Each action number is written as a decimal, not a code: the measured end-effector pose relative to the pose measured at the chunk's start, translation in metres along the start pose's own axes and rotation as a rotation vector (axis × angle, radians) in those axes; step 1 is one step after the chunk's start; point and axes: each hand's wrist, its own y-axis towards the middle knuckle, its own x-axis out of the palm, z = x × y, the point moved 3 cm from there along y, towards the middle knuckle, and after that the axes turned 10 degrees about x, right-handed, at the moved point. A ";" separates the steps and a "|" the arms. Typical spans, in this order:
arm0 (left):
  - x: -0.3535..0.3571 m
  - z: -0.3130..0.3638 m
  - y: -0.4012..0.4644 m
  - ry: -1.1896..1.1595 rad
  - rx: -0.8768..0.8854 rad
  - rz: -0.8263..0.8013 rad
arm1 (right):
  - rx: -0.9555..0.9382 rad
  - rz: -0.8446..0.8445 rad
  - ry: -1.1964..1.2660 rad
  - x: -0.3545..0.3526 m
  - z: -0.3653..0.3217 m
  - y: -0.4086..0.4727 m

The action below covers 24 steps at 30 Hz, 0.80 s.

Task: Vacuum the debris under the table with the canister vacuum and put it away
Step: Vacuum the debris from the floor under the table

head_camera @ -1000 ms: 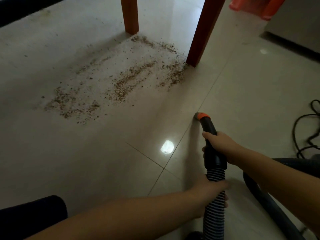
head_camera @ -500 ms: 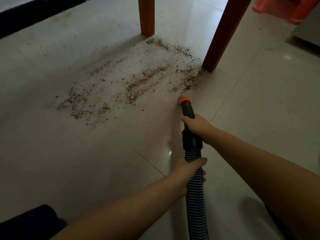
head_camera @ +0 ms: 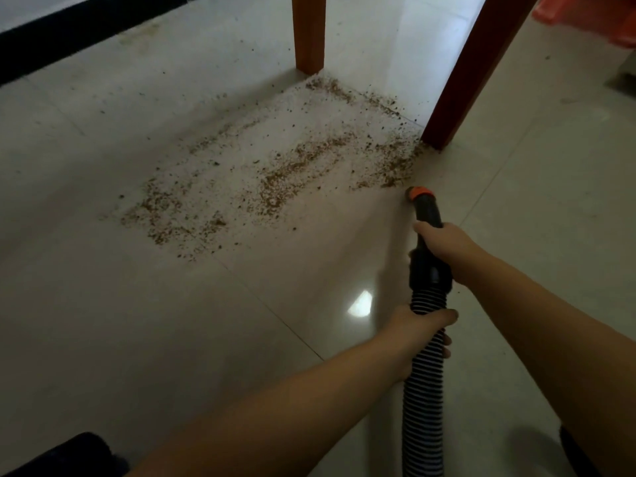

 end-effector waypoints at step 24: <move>-0.031 -0.015 -0.039 -0.173 -0.025 0.094 | -0.156 -0.278 -0.348 0.066 -0.017 -0.063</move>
